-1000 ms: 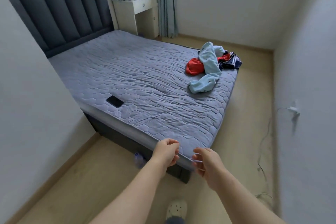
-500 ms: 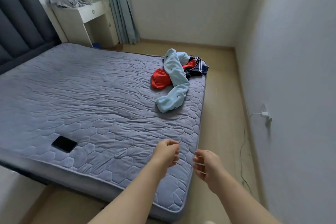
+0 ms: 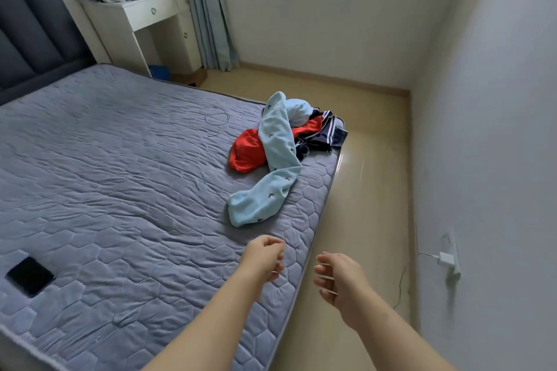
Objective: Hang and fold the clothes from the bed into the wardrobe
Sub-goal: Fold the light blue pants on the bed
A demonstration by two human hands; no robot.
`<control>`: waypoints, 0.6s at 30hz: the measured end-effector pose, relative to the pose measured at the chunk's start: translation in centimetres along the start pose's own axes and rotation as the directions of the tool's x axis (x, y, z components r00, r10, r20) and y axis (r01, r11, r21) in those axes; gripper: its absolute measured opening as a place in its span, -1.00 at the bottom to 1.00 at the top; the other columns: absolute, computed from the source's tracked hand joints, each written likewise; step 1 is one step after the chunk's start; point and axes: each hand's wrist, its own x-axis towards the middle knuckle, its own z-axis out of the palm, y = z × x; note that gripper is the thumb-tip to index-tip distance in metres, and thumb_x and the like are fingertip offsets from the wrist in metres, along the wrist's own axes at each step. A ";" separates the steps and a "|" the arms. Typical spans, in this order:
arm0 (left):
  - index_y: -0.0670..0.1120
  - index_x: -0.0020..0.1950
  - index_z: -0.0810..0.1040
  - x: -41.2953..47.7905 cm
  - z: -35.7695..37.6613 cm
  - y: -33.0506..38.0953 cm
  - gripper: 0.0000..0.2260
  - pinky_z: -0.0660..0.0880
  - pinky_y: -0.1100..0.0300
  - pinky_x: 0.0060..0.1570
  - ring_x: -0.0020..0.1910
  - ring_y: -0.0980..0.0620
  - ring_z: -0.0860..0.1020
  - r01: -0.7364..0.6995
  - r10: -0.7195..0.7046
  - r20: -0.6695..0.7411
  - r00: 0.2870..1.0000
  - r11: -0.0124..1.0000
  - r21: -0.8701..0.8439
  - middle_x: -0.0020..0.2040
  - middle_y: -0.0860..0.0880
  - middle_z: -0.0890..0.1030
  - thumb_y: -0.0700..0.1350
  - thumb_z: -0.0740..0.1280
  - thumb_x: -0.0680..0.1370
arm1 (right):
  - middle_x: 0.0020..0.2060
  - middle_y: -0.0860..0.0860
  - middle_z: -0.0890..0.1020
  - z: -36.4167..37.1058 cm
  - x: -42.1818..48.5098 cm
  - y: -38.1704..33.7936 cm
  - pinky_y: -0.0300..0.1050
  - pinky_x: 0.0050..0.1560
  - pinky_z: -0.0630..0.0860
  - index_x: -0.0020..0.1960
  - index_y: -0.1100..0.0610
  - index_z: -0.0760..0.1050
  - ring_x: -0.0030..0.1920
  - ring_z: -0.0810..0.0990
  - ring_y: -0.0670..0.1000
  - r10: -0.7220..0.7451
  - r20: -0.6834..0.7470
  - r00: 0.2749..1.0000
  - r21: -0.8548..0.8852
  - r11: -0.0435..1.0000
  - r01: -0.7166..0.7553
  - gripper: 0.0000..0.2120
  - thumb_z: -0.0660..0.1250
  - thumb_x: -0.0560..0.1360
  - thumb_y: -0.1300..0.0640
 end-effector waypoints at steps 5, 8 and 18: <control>-0.06 -0.15 0.51 5.1 3.0 4.6 -0.88 0.34 0.30 -0.43 -0.45 0.08 0.42 0.012 -0.014 -0.058 0.998 0.999 -0.045 -0.32 -0.01 0.48 -0.19 0.23 0.56 | -0.44 -0.01 0.37 -1.5 5.9 -5.9 -0.27 -0.40 0.13 -0.22 0.08 0.35 -0.46 0.29 -0.05 0.018 0.045 0.999 -0.081 0.997 -0.015 -0.83 0.18 0.54 0.24; -0.05 -0.16 0.50 8.7 3.4 6.7 -0.87 0.36 0.31 -0.46 -0.45 0.08 0.42 0.028 -0.036 -0.104 0.994 0.997 -0.073 -0.32 -0.01 0.49 -0.18 0.23 0.56 | -0.44 0.00 0.34 -1.0 9.3 -8.6 -0.29 -0.41 0.12 -0.20 0.07 0.33 -0.48 0.26 -0.05 0.051 0.086 0.995 -0.109 0.993 -0.042 -0.84 0.17 0.53 0.26; -0.05 -0.19 0.47 22.6 3.5 14.5 -0.84 0.34 0.30 -0.44 -0.46 0.09 0.39 0.089 -0.115 -0.158 0.981 0.982 -0.167 -0.31 -0.02 0.47 -0.19 0.21 0.57 | -0.41 0.01 0.38 3.2 21.8 -19.3 -0.26 -0.41 0.17 -0.18 0.11 0.37 -0.47 0.29 -0.03 0.088 0.086 0.992 -0.241 0.968 -0.065 -0.89 0.20 0.51 0.26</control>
